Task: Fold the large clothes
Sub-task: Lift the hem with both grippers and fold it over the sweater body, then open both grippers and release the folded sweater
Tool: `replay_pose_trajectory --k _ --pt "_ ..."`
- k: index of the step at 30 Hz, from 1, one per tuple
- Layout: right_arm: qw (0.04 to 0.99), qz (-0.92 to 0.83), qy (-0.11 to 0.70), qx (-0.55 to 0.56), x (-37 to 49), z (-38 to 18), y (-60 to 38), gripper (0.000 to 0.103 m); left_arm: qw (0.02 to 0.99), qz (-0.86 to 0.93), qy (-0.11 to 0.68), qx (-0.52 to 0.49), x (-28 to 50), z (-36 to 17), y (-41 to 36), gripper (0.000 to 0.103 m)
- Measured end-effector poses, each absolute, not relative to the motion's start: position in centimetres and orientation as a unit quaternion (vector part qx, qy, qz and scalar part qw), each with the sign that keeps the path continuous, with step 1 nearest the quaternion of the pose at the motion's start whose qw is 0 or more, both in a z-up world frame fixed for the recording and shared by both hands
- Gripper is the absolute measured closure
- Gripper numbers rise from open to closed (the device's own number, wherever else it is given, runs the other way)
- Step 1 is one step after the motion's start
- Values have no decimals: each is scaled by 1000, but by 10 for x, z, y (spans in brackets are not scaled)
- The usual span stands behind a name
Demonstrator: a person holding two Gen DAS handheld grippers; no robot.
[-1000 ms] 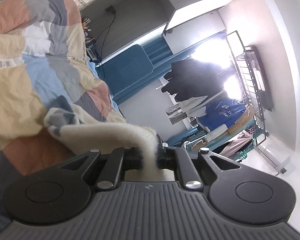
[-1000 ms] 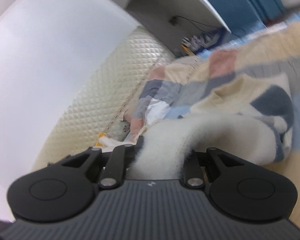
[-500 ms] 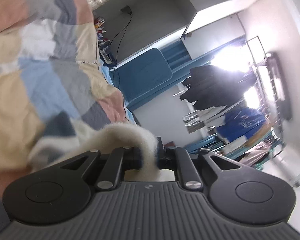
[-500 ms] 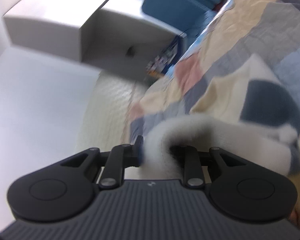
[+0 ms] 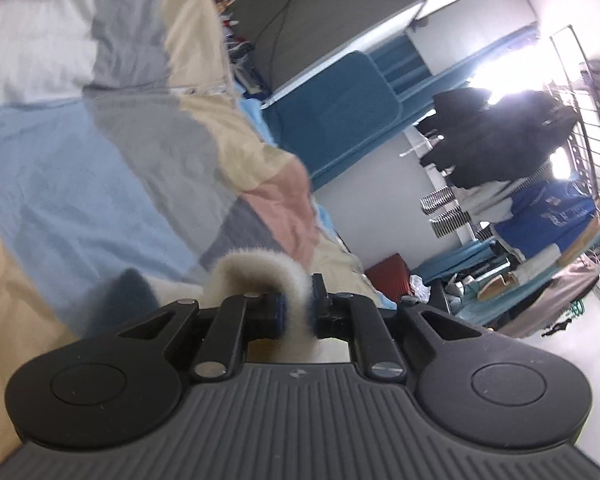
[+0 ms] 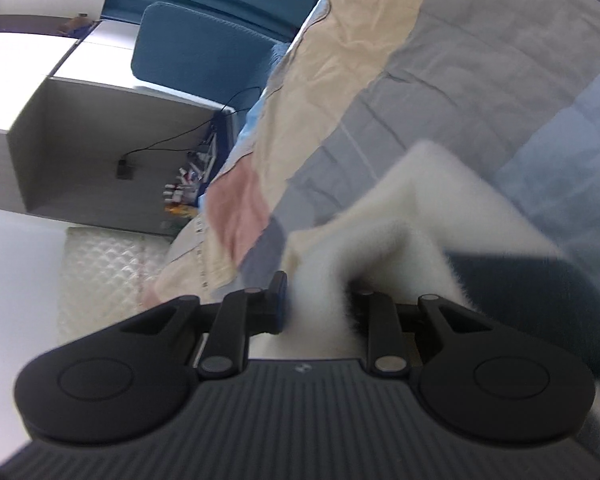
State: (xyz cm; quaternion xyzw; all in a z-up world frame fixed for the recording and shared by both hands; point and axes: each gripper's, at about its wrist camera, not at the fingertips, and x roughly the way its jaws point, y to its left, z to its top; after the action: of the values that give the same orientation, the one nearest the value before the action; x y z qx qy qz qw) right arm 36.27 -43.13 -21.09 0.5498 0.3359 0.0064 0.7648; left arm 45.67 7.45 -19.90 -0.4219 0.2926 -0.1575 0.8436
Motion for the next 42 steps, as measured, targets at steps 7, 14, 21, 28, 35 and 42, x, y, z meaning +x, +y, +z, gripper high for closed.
replay_pose_trajectory --k 7,14,21,28,35,42 --pt "782 -19 347 518 390 -243 -427 76 836 -148 321 -420 504 -250 75 90" --pt "797 -39 348 493 399 -241 -417 76 825 -152 341 -424 516 -268 77 90" --pt "835 -29 350 424 380 -208 -400 49 853 -177 331 -362 487 -233 65 48" --pt "867 -2 352 353 343 -172 -379 49 882 -189 305 -304 421 -192 61 48" --pt "884 11 364 294 313 -154 -354 48 897 -202 319 -229 364 -181 36 50" --pt "883 15 378 279 305 -157 -344 51 892 -219 354 -177 339 -200 -14 55"
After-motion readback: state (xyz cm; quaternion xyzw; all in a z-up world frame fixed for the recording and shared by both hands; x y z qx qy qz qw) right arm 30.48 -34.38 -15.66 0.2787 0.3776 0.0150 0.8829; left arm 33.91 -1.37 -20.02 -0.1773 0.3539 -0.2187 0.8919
